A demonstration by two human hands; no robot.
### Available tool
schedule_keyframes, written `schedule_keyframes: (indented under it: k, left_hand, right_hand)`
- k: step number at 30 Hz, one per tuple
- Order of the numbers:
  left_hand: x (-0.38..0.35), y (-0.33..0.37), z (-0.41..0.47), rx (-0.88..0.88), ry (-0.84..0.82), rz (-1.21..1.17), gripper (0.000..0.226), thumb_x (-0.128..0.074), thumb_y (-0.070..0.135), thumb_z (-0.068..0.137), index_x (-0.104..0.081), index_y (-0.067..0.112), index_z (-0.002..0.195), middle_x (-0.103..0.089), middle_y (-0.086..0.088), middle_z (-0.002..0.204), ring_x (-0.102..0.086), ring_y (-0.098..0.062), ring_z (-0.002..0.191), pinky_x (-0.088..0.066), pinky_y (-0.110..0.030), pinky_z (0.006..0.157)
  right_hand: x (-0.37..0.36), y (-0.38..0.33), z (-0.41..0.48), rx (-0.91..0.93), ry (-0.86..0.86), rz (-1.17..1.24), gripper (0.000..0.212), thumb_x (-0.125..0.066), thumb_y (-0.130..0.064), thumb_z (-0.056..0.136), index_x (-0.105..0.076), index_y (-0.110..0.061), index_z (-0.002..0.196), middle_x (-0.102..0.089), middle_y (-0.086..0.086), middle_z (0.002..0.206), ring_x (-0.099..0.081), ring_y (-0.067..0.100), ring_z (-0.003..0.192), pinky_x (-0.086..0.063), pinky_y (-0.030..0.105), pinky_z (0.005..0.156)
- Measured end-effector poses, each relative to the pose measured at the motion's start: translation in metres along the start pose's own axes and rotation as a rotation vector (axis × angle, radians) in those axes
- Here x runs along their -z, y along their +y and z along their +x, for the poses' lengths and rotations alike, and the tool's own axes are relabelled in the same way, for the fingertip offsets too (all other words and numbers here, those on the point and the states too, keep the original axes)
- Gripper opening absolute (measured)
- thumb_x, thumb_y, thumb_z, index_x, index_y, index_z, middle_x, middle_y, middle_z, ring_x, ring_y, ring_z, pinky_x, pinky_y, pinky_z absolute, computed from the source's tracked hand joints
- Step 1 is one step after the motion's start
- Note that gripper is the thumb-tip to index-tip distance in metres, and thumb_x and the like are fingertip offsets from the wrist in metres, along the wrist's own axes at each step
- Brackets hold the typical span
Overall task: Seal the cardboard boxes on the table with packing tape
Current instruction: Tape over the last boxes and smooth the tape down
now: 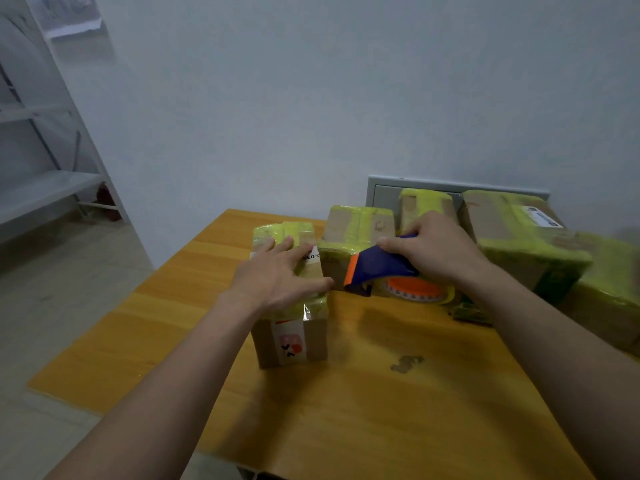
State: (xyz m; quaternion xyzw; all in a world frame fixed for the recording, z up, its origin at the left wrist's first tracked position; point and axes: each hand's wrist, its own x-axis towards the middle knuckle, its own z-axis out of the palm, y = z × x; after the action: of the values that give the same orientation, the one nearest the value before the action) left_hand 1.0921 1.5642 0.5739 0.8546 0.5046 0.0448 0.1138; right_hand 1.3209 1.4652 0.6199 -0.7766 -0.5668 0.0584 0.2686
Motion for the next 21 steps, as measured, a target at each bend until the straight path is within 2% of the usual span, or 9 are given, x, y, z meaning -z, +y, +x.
schedule_keyframes:
  k: [4,6,8,10,12,14,15,18,21]
  left_hand:
    - [0.007,-0.008,-0.01,-0.008,-0.024,-0.008,0.103,-0.056,0.082,0.061,-0.028,0.051,0.155,-0.013,0.012,0.172,-0.011,-0.021,0.159,-0.032,-0.056,0.12]
    - [0.009,-0.015,-0.02,0.108,-0.005,0.001,0.12,-0.053,0.091,0.052,-0.024,0.041,0.158,-0.019,0.002,0.17,-0.021,-0.032,0.155,-0.036,-0.057,0.116]
    - [0.011,-0.022,-0.031,0.267,0.033,-0.006,0.131,-0.055,0.099,0.046,-0.028,0.029,0.153,-0.04,-0.012,0.151,-0.042,-0.038,0.139,-0.045,-0.053,0.107]
    - [0.014,-0.026,-0.039,0.298,0.019,0.011,0.125,-0.061,0.098,0.048,-0.034,0.024,0.145,-0.053,-0.012,0.133,-0.056,-0.037,0.123,-0.051,-0.047,0.097]
    - [0.021,-0.03,-0.048,0.261,-0.017,0.01,0.116,-0.067,0.091,0.05,-0.037,0.025,0.14,-0.055,-0.008,0.13,-0.058,-0.033,0.113,-0.053,-0.044,0.091]
    - [0.028,-0.036,-0.058,0.211,-0.051,-0.009,0.105,-0.075,0.079,0.057,-0.038,0.029,0.141,-0.045,-0.004,0.131,-0.054,-0.028,0.108,-0.054,-0.042,0.088]
    - [0.03,-0.04,-0.063,0.179,-0.075,-0.037,0.1,-0.079,0.071,0.061,-0.037,0.034,0.143,-0.037,-0.002,0.132,-0.051,-0.027,0.108,-0.054,-0.041,0.086]
    - [0.034,-0.051,-0.075,0.029,-0.146,-0.172,0.089,-0.087,0.049,0.065,-0.041,0.047,0.142,-0.029,0.007,0.136,-0.049,-0.022,0.114,-0.059,-0.037,0.083]
    - [0.032,-0.051,-0.076,-0.157,-0.168,-0.293,0.088,-0.09,0.032,0.064,-0.047,0.048,0.139,-0.036,0.021,0.136,-0.047,-0.014,0.123,-0.06,-0.037,0.089]
  right_hand:
    - [-0.004,-0.004,-0.008,-0.074,0.12,0.341,0.054,-0.068,-0.048,0.09,-0.067,-0.006,0.055,-0.058,0.011,0.053,-0.05,0.022,0.051,-0.039,0.04,0.058]
    - [-0.002,-0.01,-0.011,-0.103,0.162,0.507,0.05,-0.067,-0.041,0.092,-0.063,-0.007,0.056,-0.055,0.011,0.056,-0.049,0.024,0.055,-0.038,0.041,0.061]
    - [-0.001,-0.019,-0.013,-0.103,0.172,0.645,0.043,-0.064,-0.036,0.092,-0.063,-0.003,0.064,-0.055,0.015,0.065,-0.05,0.03,0.066,-0.041,0.049,0.067]
    - [-0.002,-0.031,-0.016,-0.086,0.172,0.754,0.042,-0.061,-0.032,0.094,-0.067,0.007,0.081,-0.059,0.018,0.072,-0.053,0.028,0.073,-0.044,0.044,0.068]
    - [-0.006,-0.046,-0.023,-0.052,0.187,0.802,0.04,-0.059,-0.025,0.098,-0.068,0.014,0.092,-0.063,0.022,0.075,-0.055,0.022,0.072,-0.042,0.033,0.065]
    - [-0.011,-0.057,-0.029,-0.024,0.22,0.875,0.044,-0.061,-0.028,0.098,-0.068,0.015,0.09,-0.063,0.027,0.075,-0.055,0.021,0.068,-0.042,0.031,0.064]
    - [-0.013,-0.064,-0.032,-0.024,0.221,0.907,0.048,-0.063,-0.034,0.097,-0.069,0.012,0.085,-0.064,0.023,0.071,-0.056,0.02,0.065,-0.044,0.032,0.064]
    - [-0.018,-0.078,-0.036,-0.029,0.211,0.975,0.055,-0.071,-0.048,0.089,-0.072,0.007,0.08,-0.071,0.017,0.071,-0.062,0.021,0.062,-0.049,0.035,0.065]
    - [-0.024,-0.088,-0.039,-0.03,0.272,1.022,0.042,-0.072,-0.042,0.09,-0.075,-0.004,0.074,-0.072,0.013,0.069,-0.063,0.022,0.063,-0.049,0.036,0.065]
